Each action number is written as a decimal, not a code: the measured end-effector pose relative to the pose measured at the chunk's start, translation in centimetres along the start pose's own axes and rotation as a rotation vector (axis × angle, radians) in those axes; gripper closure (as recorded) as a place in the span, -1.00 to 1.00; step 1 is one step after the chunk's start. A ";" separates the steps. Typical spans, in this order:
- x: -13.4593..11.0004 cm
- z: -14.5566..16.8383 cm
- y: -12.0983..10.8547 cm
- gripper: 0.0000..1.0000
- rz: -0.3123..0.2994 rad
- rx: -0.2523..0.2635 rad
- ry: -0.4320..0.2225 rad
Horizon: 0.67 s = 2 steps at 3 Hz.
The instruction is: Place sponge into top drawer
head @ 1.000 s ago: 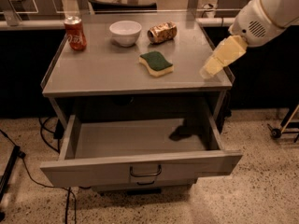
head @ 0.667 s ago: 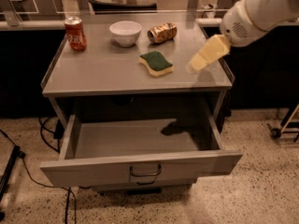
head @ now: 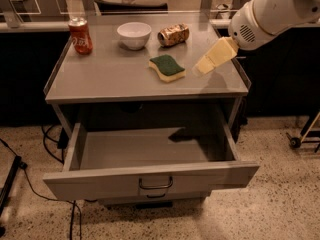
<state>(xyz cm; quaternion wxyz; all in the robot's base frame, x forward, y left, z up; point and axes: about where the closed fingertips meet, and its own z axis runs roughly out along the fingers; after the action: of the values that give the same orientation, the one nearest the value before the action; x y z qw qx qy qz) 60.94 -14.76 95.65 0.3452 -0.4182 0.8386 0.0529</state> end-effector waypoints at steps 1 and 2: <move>-0.3 2.1 -0.1 -1.00 0.034 0.042 0.005; -1.2 5.0 -0.7 -1.00 0.075 0.073 0.000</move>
Offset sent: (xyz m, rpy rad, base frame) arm 0.0673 0.0363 -0.0503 0.0287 -0.0272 -0.1652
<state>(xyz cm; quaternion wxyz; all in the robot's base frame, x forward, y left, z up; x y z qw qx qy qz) 64.65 -12.53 92.72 0.3580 -0.3737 0.8550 0.0354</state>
